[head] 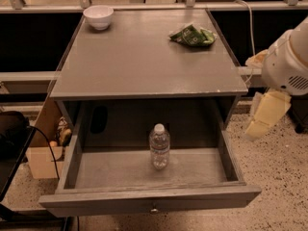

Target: Pick water bottle from top drawer and place on counter

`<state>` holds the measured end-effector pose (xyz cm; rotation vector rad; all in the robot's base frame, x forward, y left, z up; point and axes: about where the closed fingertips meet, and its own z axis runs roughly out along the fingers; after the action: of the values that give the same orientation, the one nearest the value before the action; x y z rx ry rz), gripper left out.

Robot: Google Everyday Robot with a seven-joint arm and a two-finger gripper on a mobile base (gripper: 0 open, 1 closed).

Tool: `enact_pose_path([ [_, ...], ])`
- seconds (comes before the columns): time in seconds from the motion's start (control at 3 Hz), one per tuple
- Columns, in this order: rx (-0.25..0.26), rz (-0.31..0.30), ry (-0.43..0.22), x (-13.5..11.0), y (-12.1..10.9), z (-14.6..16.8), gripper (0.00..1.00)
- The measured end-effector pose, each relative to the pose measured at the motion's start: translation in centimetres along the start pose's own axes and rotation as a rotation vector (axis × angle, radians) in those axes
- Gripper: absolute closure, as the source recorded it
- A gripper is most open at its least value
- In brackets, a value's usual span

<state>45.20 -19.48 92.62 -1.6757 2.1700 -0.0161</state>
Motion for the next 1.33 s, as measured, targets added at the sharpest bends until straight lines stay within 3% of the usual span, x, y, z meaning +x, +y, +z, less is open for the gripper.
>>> enact_pose_path([
  [0.67, -0.047, 0.008, -0.035, 0.1, 1.6, 6.9, 0.0],
  [1.0, -0.047, 0.008, -0.035, 0.1, 1.6, 6.9, 0.0],
  [1.33, -0.099, 0.007, -0.067, 0.0, 2.9, 9.4, 0.0],
])
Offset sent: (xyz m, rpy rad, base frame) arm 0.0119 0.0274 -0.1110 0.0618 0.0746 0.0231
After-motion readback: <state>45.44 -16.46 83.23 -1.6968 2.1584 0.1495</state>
